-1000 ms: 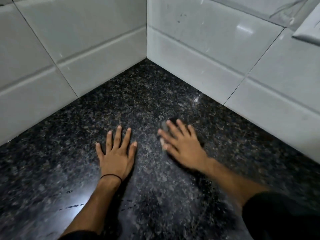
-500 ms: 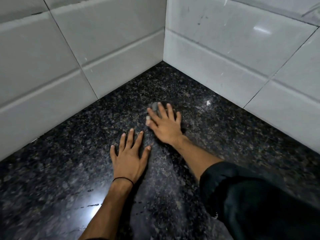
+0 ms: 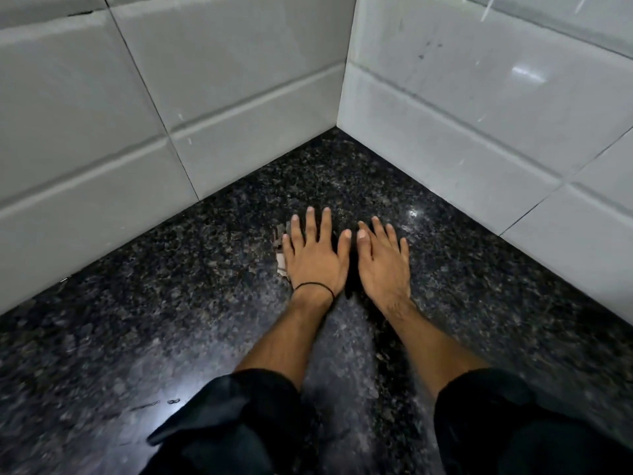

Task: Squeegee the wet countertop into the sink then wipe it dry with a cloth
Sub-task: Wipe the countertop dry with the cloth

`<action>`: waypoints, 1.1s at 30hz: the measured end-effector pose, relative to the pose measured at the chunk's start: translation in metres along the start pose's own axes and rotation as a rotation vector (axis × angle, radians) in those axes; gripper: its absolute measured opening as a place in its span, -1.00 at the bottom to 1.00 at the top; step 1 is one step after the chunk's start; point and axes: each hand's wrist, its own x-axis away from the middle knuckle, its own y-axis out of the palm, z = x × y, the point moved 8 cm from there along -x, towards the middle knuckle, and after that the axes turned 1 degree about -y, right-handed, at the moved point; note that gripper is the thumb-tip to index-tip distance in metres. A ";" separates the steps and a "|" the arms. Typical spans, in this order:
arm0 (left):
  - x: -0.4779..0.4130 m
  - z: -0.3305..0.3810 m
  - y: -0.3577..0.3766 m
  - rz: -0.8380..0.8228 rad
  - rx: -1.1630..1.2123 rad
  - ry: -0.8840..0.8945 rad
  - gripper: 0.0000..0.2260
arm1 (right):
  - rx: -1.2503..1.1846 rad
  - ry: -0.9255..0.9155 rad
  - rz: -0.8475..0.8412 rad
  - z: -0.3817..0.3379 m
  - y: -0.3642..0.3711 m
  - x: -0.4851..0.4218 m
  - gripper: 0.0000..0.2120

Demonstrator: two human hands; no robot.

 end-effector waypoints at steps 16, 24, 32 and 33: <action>0.002 -0.132 -0.066 0.133 -0.238 -0.091 -0.47 | 0.156 -0.153 -0.032 -0.058 0.018 0.037 -0.50; -0.105 -0.098 -0.043 -0.125 -0.292 0.138 -0.46 | 0.182 -0.145 -0.068 -0.062 0.038 0.063 -0.50; 0.004 -0.113 -0.054 -0.110 -0.216 0.192 -0.45 | 0.168 -0.143 -0.105 -0.066 0.035 0.065 -0.50; 0.037 -0.131 -0.062 -0.089 -0.209 0.194 -0.45 | 0.165 -0.147 -0.111 -0.066 0.035 0.065 -0.50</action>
